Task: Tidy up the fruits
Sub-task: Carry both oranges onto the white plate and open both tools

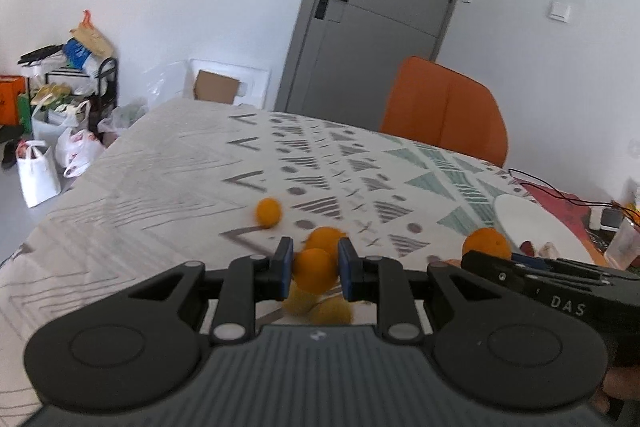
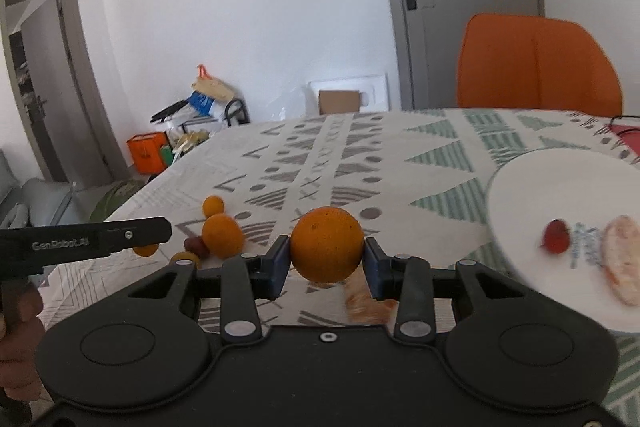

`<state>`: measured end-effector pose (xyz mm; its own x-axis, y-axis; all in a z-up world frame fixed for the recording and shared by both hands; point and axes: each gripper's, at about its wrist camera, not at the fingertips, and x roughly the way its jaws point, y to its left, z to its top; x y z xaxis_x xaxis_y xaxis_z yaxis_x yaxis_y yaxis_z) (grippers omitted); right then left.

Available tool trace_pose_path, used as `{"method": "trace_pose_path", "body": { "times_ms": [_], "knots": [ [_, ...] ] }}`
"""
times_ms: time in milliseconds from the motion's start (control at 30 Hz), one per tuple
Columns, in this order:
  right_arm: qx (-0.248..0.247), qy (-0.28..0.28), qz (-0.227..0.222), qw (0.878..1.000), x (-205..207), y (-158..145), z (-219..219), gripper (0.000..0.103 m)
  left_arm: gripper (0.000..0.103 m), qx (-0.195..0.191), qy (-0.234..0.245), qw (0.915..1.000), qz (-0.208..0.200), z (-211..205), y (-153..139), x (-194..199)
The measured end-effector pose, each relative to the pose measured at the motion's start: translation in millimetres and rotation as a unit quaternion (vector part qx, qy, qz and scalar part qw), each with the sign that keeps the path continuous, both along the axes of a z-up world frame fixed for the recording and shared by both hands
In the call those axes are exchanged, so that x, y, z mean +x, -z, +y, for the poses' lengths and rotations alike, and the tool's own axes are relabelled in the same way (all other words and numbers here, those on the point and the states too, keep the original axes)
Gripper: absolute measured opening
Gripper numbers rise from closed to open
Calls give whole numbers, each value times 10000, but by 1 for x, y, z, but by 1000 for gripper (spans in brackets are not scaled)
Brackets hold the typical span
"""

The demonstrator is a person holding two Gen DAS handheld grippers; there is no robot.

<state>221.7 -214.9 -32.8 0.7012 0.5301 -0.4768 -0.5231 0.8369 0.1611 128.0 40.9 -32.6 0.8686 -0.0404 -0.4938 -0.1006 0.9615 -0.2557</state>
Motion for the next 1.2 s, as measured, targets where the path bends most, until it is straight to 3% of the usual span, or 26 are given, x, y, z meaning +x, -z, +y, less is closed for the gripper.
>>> {"method": "trace_pose_path", "body": {
  "times_ms": [433,1200],
  "knots": [
    [153,552,-274,9980,-1,-13,-56,37,22,179,404,9990,-89,-48,-8,16],
    [490,1253,-4,9909,4,6,-132,37,22,464,1207,9916,-47,-131,-11,57]
  ]
}}
